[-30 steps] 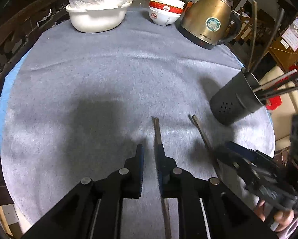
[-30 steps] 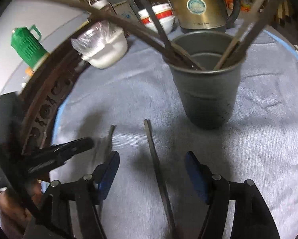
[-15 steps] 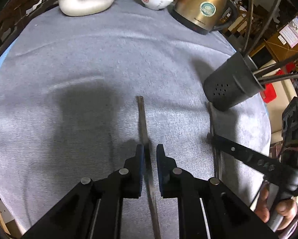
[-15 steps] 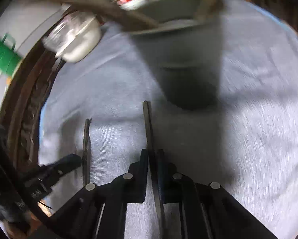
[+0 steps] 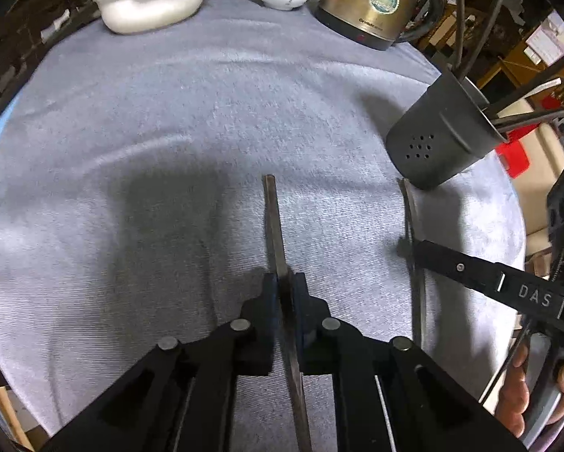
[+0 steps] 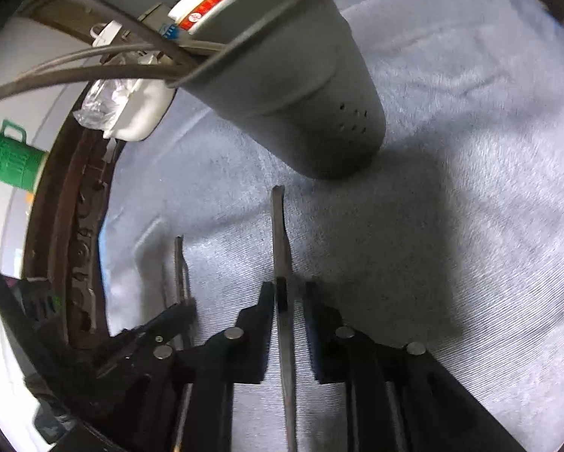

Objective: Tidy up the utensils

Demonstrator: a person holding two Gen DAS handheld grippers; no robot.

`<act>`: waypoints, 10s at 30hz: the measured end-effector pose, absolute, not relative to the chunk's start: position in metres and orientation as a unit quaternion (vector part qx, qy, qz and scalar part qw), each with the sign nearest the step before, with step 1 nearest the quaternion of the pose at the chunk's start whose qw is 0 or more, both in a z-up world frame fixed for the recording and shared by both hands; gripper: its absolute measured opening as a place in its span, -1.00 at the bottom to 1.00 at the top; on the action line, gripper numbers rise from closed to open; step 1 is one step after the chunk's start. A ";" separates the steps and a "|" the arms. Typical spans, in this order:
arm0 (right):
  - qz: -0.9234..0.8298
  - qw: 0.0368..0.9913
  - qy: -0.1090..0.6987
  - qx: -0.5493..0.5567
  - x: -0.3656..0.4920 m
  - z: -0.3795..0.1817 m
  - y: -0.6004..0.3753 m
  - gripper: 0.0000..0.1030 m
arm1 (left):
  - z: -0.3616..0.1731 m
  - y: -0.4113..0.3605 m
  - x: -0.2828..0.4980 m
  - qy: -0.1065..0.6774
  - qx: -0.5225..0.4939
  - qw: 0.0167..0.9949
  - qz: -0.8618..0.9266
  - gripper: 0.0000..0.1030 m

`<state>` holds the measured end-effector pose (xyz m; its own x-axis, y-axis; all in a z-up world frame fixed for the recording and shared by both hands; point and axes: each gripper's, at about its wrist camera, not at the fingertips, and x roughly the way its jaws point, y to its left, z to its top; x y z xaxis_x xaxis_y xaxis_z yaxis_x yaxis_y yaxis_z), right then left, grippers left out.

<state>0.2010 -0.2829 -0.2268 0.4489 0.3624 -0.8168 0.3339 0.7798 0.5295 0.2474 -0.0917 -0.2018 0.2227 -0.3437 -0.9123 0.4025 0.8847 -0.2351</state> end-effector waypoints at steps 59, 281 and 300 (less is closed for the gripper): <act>0.014 0.809 0.531 0.252 0.209 -0.223 -0.285 -0.81 | -0.189 -0.098 0.248 0.539 0.091 0.809 -0.218 -0.06; -0.020 0.951 0.225 0.211 0.064 0.006 -0.322 0.41 | 0.034 -0.072 0.130 0.253 0.132 0.956 -0.068 0.93; -0.062 0.962 0.232 0.132 0.018 0.021 -0.263 0.42 | 0.031 -0.049 0.103 0.253 0.128 0.958 -0.040 0.93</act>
<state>0.0178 -0.2632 0.0210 0.8845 -0.0579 -0.4630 0.1805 0.9575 0.2251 0.1028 -0.0491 0.0308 0.8691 -0.0112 -0.4946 0.1406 0.9641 0.2253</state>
